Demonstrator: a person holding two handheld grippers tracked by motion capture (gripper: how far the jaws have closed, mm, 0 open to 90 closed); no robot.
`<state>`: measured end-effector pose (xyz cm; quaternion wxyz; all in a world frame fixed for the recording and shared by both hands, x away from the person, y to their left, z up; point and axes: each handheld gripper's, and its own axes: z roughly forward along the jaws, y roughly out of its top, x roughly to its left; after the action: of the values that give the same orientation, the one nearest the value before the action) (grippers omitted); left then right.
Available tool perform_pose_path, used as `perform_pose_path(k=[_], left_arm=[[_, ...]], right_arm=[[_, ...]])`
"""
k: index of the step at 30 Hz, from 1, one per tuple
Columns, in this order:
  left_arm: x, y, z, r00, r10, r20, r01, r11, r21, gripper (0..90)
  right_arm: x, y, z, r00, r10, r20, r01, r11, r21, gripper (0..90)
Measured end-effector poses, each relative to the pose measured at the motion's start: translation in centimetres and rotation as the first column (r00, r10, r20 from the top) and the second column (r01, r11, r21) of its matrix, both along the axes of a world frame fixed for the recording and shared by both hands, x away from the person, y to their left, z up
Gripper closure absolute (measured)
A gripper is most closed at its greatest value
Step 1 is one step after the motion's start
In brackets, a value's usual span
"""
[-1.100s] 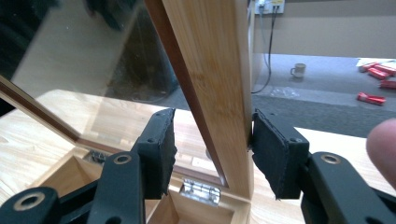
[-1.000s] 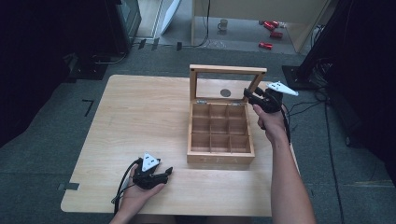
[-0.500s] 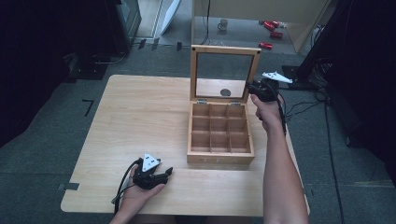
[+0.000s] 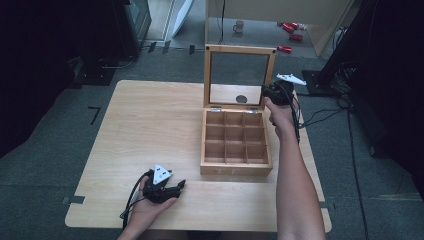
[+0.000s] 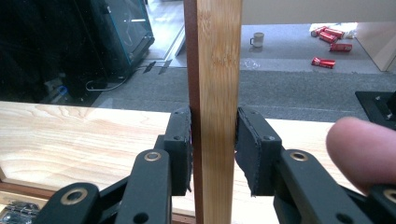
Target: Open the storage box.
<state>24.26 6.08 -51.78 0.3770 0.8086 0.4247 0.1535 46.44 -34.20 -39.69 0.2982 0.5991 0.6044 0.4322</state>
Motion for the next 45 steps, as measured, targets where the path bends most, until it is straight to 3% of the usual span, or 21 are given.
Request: perform_pose_path(k=[2,4,10,18,21,22,28,31,45], left_arm=[[0.0,0.0,0.0,1.0000,0.001,0.000,-0.001,1.0000,0.000,36.0],[0.0,0.0,0.0,1.0000,0.002,0.001,-0.002,1.0000,0.002,35.8],[-0.1,-0.1,0.0,1.0000,0.002,0.004,-0.002,0.9999,0.013,35.2],[-0.1,-0.3,0.0,1.0000,0.001,0.008,-0.002,0.9996,0.027,34.2],[-0.1,-0.3,0.0,0.9999,0.003,0.011,-0.003,0.9996,0.028,34.0],[-0.1,-0.3,0.0,0.9999,0.003,0.011,-0.003,0.9996,0.029,33.8],[-0.1,-0.3,0.0,0.9999,0.005,0.011,-0.005,0.9996,0.029,33.4],[-0.1,-0.3,0.0,0.9999,0.006,0.010,-0.006,0.9996,0.028,33.2],[-0.2,-0.4,0.0,0.9999,0.008,0.015,-0.008,0.9992,0.039,33.1]], right_arm=[[-0.2,-0.1,-0.1,1.0000,-0.004,-0.004,0.005,0.999,0.035,65.6],[-0.4,-0.3,-0.2,1.0000,0.007,-0.005,-0.007,0.998,0.065,55.5],[-2.1,-0.6,-0.6,0.9988,0.039,-0.029,-0.037,0.997,0.065,35.0],[-6.0,-1.1,-0.5,0.9963,0.077,-0.039,-0.073,0.993,0.091,14.2],[-7.1,-1.1,-0.6,0.9955,0.080,-0.050,-0.076,0.994,0.073,12.4],[-8.2,-1.1,-0.8,0.9939,0.092,-0.060,-0.089,0.995,0.052,10.4],[-11.0,-1.3,-1.4,0.9895,0.126,-0.072,-0.123,0.992,0.037,9.8],[-13.1,-1.7,-2.3,0.9884,0.122,-0.090,-0.123,0.992,-0.001,9.1],[-20.6,-4.0,-5.4,0.9860,0.119,-0.117,-0.121,0.993,-0.006,8.5]])
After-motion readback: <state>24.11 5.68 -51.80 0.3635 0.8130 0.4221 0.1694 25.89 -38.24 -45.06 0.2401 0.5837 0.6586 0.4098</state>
